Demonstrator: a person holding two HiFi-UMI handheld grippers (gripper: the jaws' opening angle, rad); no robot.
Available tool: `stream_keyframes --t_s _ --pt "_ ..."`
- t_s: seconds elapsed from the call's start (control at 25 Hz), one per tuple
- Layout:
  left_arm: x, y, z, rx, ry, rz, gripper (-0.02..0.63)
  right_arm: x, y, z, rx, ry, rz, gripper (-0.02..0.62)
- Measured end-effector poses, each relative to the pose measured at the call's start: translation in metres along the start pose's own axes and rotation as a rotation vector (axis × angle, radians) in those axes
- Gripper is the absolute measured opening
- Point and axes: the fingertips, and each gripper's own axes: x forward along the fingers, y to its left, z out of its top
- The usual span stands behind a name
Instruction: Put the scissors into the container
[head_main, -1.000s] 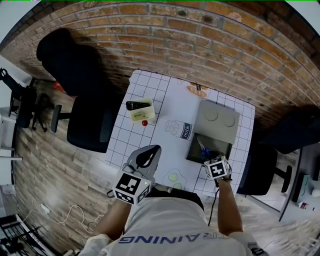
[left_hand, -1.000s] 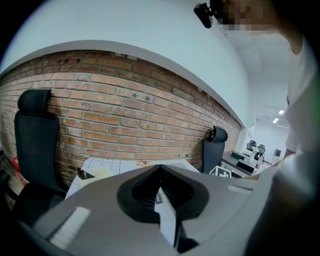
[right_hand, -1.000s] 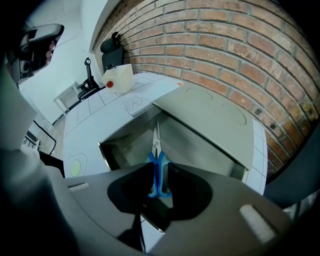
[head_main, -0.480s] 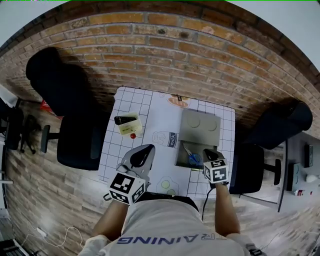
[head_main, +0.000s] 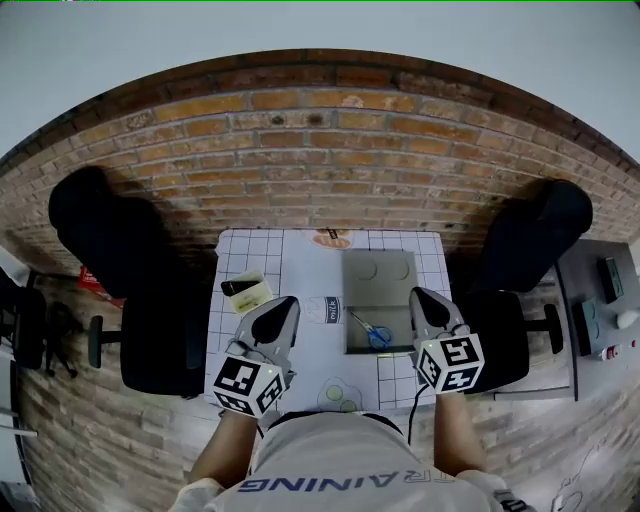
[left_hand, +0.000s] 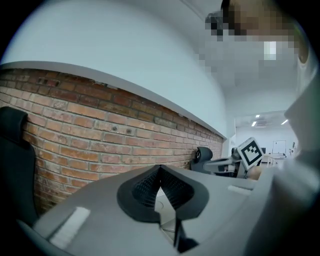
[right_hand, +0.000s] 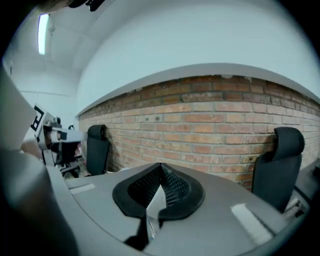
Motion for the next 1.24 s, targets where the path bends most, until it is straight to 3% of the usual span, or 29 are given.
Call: stream_keyframes --t_s 0.2,0.36,0.56,0.88,1.24 --pt "0.003 -0.009 0.008 0.011 -0.01 -0.028 -0.002 -0.033 0.0 0.049 0.048 -0.157 -0.02 0.015" --pt "0.0 -0.011 0.011 0.018 -0.008 -0.029 -0.002 -0.043 0.0 0.066 0.049 -0.207 -0.045 0.015" --pt "-0.009 -0.01 0.012 0.019 -0.003 -0.02 -0.002 -0.041 0.006 0.062 0.086 -0.217 -0.031 0.015" --pt "-0.014 -0.011 0.01 0.038 0.014 -0.021 -0.002 -0.039 0.018 0.051 0.061 -0.199 -0.012 0.016" --pt "-0.007 -0.023 0.01 0.066 0.025 -0.039 -0.002 -0.048 0.006 0.036 0.068 -0.164 -0.014 0.015"
